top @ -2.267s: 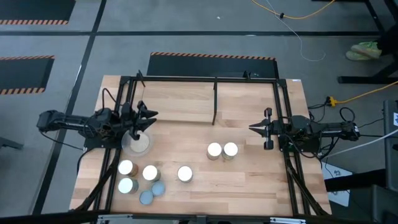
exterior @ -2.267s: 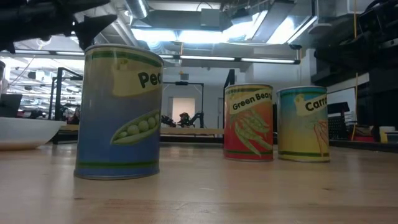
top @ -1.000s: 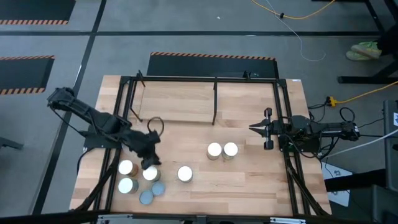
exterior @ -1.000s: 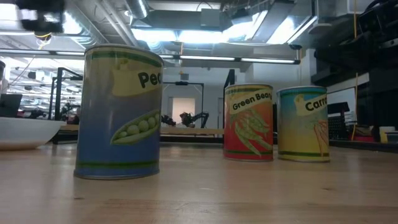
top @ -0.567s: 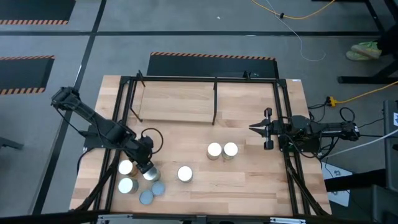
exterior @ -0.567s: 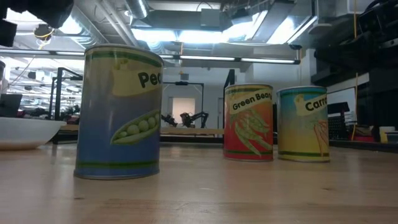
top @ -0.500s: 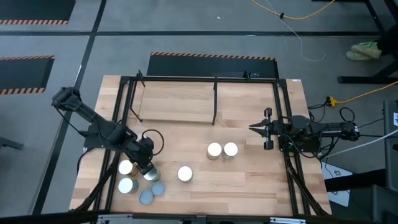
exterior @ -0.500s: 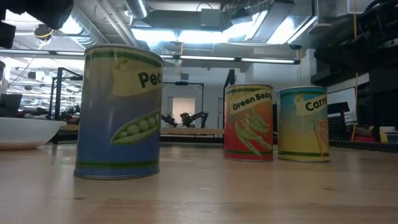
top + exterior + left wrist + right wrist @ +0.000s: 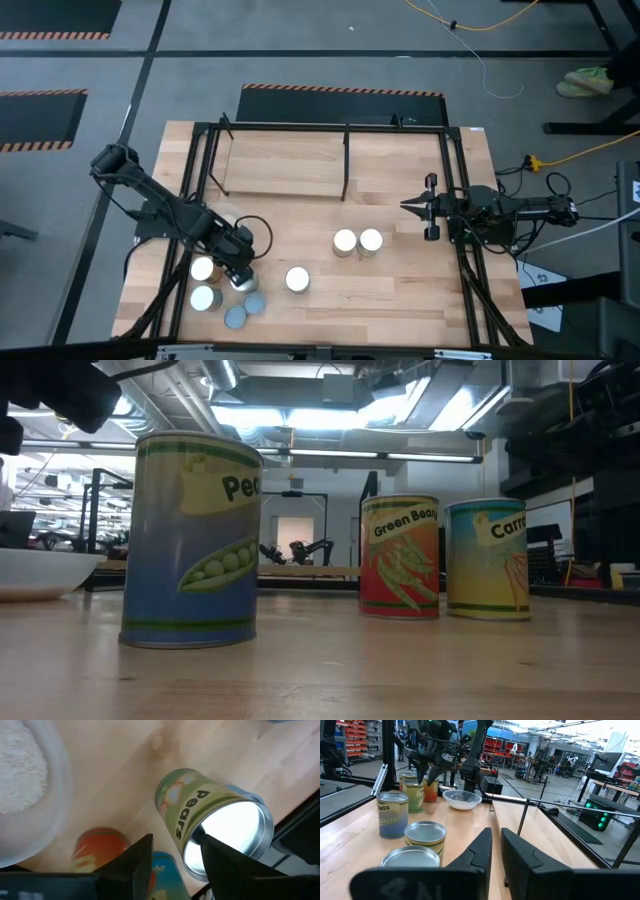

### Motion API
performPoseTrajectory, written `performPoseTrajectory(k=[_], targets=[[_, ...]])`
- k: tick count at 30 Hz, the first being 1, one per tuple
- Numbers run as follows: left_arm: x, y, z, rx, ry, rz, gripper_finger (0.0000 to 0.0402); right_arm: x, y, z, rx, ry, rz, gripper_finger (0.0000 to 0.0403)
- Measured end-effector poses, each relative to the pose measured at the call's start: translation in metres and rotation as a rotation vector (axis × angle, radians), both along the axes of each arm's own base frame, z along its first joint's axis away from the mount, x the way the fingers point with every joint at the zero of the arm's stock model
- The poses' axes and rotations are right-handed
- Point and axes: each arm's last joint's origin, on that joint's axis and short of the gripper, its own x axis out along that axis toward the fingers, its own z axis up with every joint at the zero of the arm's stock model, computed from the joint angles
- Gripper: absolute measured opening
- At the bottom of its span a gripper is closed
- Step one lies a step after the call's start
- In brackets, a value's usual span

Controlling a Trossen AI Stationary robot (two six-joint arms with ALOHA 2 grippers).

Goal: Pick and place cans onto a shelf
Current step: Put the pears can on the shelf

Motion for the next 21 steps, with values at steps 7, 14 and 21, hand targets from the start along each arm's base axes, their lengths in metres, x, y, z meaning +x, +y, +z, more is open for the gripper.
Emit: performPoseTrajectory(k=[7,14,21], targets=[[0.0002,-0.0004,-0.0007,-0.004,0.009,-0.002,0.0134,0.0000,0.0000,0.0000,0.000,0.000,0.000,0.0045],[0.0004,0.0000,-0.0009,0.010,0.001,0.003,0.0086,0.0000,0.0000,0.0000,0.000,0.000,0.000,0.0045],[0.0001,0.0005,-0.0007,0.013,0.003,0.004,0.0029,0.0000,0.0000,0.0000,0.000,0.000,0.000,0.0045]])
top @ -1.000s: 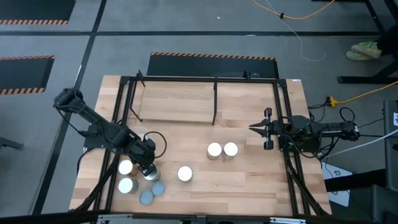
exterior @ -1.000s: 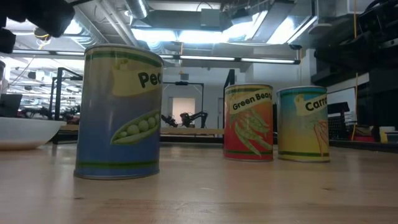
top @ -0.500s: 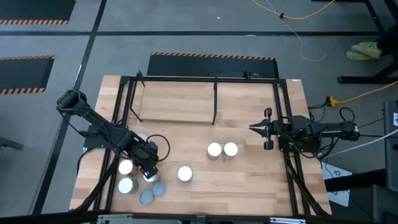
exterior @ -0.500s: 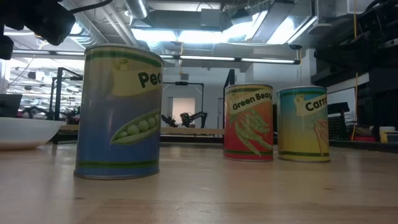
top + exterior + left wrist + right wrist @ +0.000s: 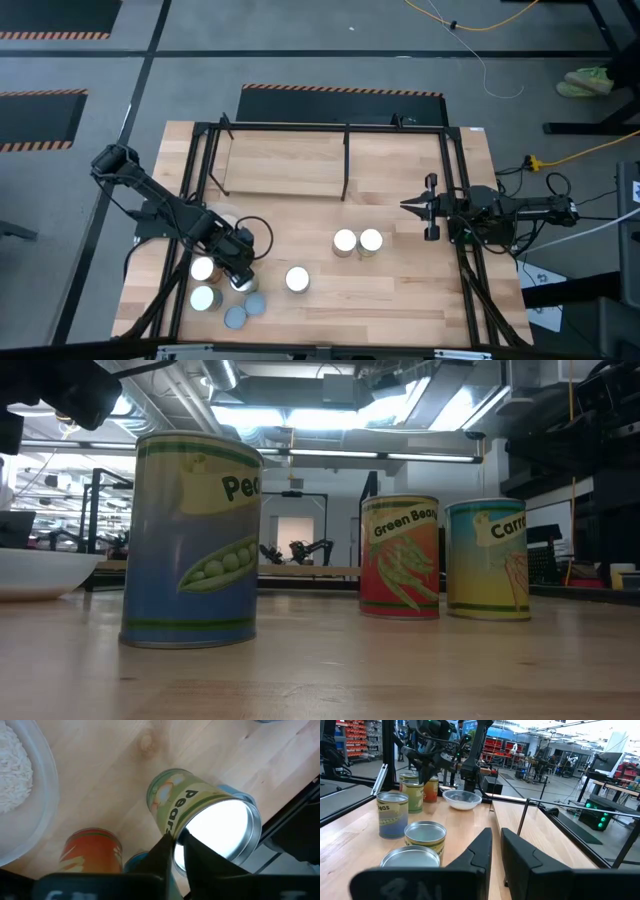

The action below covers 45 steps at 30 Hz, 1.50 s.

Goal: Pick and place cans onto a shelf
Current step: Put the pears can on the shelf

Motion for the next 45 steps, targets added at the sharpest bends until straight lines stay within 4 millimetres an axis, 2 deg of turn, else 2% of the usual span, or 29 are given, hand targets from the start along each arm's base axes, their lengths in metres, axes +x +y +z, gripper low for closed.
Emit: performPoseTrajectory(k=[4,22,45], targets=[[0.000,0.000,0.000,0.006,-0.002,0.002,0.0005,0.000,0.000,0.000,0.000,0.000,0.000,0.0045],[-0.002,0.003,0.003,0.025,-0.035,0.017,0.0001,0.000,0.000,0.000,0.000,0.000,0.000,0.0045],[0.005,0.050,0.027,0.011,-0.202,0.039,0.0000,0.000,0.000,0.000,0.000,0.000,0.000,0.0045]])
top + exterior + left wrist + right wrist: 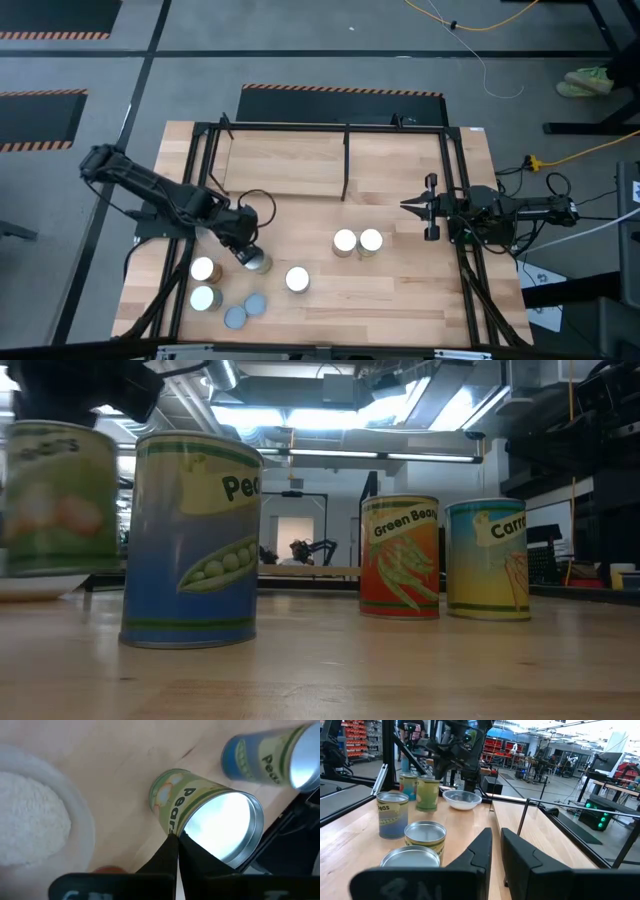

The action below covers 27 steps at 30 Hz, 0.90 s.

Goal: Pick and place cans onto a shelf
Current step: Put the pears can on the shelf

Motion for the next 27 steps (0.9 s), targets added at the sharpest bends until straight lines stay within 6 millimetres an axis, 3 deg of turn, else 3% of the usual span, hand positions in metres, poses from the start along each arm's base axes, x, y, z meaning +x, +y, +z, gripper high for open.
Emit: performPoseTrajectory(k=[14,19,27], targets=[[0.011,0.050,0.013,0.044,-0.104,-0.008,0.0000,0.000,0.000,0.000,0.000,0.000,0.000,0.0045],[0.014,0.073,0.044,0.127,-0.177,0.004,0.0000,0.000,0.000,0.000,0.000,-0.001,0.000,0.0045],[0.008,0.109,0.111,0.382,-0.283,0.024,0.0000,0.000,0.000,0.000,0.000,-0.001,0.000,0.0045]])
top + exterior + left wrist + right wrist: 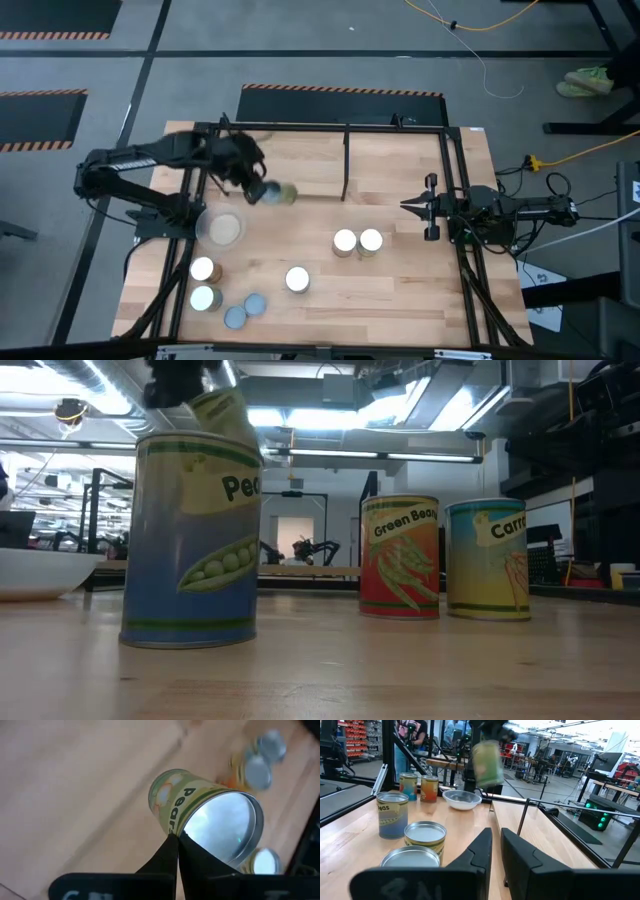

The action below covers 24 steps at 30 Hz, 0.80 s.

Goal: Pick and place cans onto a shelf
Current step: Put the pears can on the shelf

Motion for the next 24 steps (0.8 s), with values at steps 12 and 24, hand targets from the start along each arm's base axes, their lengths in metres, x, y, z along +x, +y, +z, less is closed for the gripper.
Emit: performPoseTrajectory(k=[12,24], targets=[[-0.008,0.064,0.048,0.287,0.141,0.051,0.0000,0.000,0.000,0.000,-0.003,0.000,0.000,0.0045],[-0.009,0.139,0.008,0.135,0.485,0.072,0.0000,0.000,0.000,0.000,-0.003,0.000,0.000,0.0045]])
